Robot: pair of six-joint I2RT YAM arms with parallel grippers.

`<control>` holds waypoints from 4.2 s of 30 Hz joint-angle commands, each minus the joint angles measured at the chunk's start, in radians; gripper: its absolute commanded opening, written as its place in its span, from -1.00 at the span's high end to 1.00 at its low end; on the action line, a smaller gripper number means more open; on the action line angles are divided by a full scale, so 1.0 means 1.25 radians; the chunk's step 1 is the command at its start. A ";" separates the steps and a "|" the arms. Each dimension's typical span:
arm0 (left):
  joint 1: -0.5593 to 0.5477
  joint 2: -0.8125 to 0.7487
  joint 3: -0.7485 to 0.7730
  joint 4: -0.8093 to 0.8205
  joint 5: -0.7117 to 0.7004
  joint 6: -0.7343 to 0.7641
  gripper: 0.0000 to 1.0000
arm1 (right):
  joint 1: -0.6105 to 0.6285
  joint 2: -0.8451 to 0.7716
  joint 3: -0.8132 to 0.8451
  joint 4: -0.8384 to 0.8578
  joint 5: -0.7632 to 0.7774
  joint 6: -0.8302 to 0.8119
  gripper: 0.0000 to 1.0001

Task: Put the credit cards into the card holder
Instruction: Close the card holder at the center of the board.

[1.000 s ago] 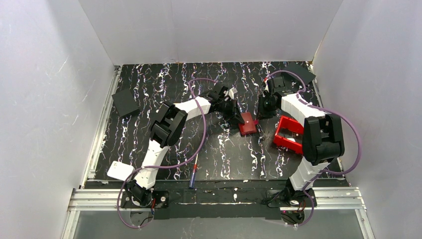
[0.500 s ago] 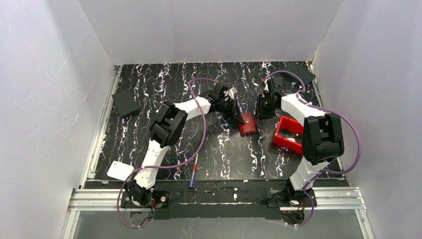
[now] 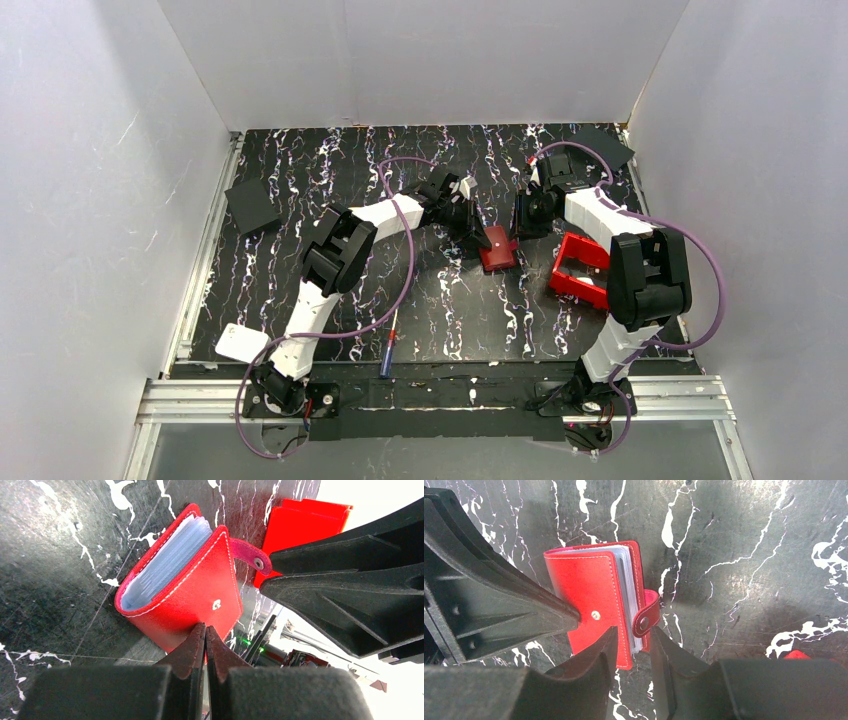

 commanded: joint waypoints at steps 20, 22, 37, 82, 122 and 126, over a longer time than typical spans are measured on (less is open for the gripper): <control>-0.008 0.024 0.001 -0.028 -0.031 0.021 1.00 | 0.003 -0.001 0.027 0.015 0.031 -0.003 0.57; -0.008 0.024 0.000 -0.028 -0.031 0.020 1.00 | 0.003 0.001 0.029 0.014 0.033 -0.004 0.68; -0.008 0.024 -0.001 -0.028 -0.032 0.020 1.00 | -0.013 -0.052 -0.038 0.102 -0.080 0.024 0.97; -0.011 0.031 0.007 -0.033 -0.030 0.023 1.00 | 0.015 0.014 -0.090 0.174 -0.242 -0.004 0.97; -0.011 0.034 0.034 -0.098 -0.006 0.096 1.00 | -0.100 0.325 -0.024 0.008 -0.031 0.079 0.97; -0.011 0.031 0.043 -0.110 0.003 0.104 1.00 | -0.107 0.327 -0.026 -0.013 0.007 0.095 0.97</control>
